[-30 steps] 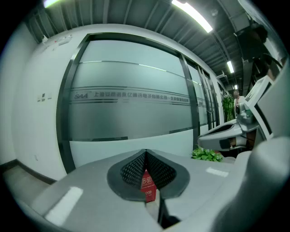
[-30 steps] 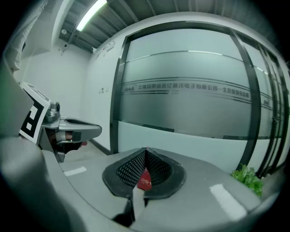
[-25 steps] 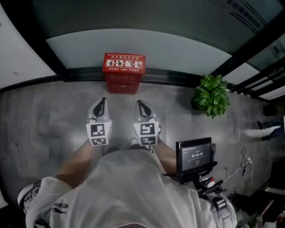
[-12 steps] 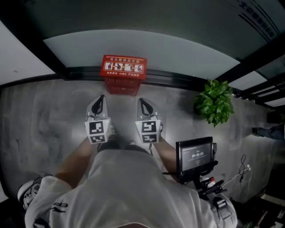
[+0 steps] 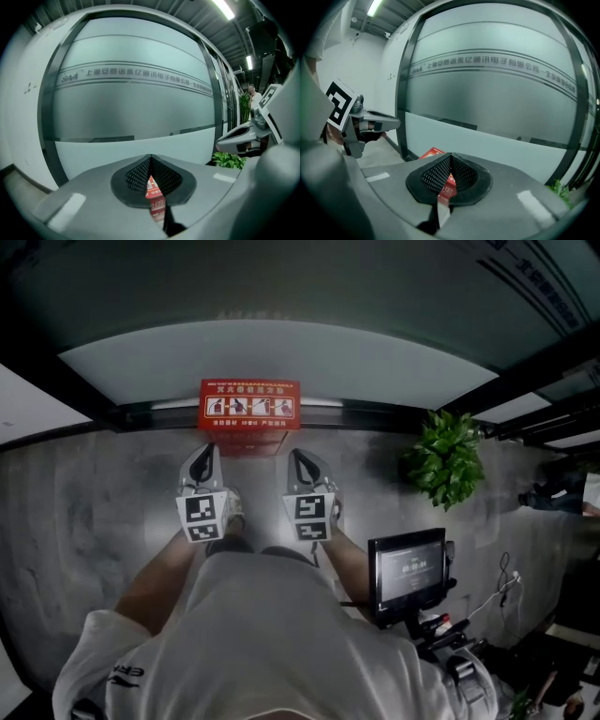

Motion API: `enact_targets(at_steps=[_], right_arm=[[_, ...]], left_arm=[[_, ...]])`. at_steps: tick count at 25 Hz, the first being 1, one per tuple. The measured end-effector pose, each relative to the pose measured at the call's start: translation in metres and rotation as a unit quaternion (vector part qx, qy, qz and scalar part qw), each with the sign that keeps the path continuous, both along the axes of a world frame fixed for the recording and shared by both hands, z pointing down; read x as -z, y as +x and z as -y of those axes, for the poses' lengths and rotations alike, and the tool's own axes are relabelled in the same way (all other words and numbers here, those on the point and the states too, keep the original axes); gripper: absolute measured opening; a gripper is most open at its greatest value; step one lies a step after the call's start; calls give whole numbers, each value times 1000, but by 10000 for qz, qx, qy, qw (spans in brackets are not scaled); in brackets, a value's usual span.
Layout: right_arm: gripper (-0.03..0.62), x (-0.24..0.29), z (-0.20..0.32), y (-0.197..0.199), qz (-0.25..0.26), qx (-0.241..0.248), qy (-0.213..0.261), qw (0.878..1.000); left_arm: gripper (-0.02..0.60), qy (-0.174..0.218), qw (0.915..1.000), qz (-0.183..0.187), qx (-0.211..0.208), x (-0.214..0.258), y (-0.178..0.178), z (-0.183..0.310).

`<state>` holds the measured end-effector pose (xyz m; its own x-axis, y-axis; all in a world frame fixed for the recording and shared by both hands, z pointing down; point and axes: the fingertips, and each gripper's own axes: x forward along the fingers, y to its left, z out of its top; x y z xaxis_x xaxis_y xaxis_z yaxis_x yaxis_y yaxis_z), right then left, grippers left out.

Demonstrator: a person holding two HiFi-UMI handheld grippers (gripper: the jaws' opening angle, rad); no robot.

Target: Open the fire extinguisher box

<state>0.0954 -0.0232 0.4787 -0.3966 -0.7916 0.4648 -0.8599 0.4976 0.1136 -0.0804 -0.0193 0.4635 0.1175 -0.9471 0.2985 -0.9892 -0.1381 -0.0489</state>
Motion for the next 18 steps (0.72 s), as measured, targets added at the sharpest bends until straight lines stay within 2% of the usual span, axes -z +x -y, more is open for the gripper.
enact_targets(at_steps=[10,13,18], right_arm=[[12,-13,93,-48,-490,-311,-127,9982],[12,-25,109,-53,-614,-300,-171,9975],[12,-47,127,-50,-724,-229,-332,9966]], left_arm=[[2,-355,9985,-60,-403,-28,-57,102],[2,-458,9978,-16,-478,-41,-65,119],[2,-754,9964,111,-360,-68,-75,130]])
